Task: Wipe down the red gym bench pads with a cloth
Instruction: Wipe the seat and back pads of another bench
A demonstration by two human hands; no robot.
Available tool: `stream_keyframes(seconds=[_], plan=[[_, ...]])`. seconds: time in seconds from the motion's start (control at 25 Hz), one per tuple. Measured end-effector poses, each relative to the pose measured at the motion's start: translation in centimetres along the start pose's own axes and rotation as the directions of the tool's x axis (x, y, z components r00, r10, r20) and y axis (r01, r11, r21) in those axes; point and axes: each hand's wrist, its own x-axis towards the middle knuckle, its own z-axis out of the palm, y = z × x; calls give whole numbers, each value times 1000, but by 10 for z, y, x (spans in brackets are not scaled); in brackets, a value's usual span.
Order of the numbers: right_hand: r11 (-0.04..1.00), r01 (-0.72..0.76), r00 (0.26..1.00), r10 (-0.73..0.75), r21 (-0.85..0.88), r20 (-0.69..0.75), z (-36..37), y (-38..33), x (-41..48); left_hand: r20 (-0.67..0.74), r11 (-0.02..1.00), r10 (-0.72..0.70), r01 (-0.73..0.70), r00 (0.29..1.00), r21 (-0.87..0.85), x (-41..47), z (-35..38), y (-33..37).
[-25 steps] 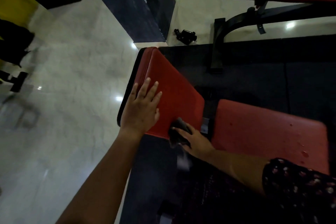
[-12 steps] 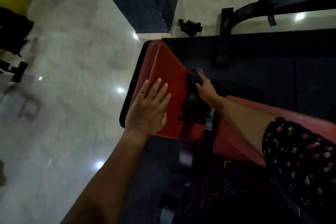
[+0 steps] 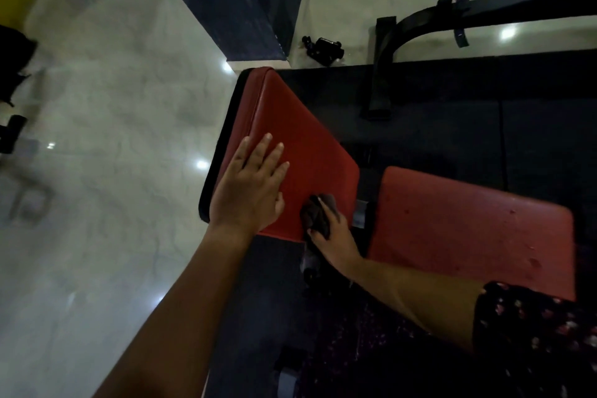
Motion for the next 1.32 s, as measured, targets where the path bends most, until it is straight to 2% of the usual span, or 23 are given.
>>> stream_keyframes(seconds=[0.08,0.24,0.32,0.44,0.6,0.68,0.84,1.0,1.16,1.32], plan=[[999,-14,999,15,-37,36,6,4,-19,60,1000,-9,8,998,20,0,-3,0],[974,43,994,-19,-221,112,0,6,-30,139,1000,-4,3,990,4,0,-9,1],[956,68,987,-23,-284,159,-10,5,-25,140,1000,8,-10,990,15,0,-11,-1],[950,94,978,-32,-299,207,-25,2,-16,164,999,32,-32,986,-2,-4,-17,3],[969,-24,999,35,-245,40,-22,1,-17,245,995,42,-19,969,-96,-11,-24,35],[978,-37,999,42,-204,21,-13,9,-19,307,996,78,-59,949,-71,-15,-24,52],[991,-39,999,36,-127,-25,-7,22,-8,367,1000,-2,0,930,3,-5,-14,70],[994,-32,996,23,-102,-88,-17,31,12,305,997,-49,66,951,-45,8,-1,77],[995,-11,981,-9,-100,-193,-39,27,56,291,999,-33,30,956,17,11,27,75],[989,-2,958,-41,-146,-284,-68,4,118,216,999,-41,41,976,1,7,41,78]])
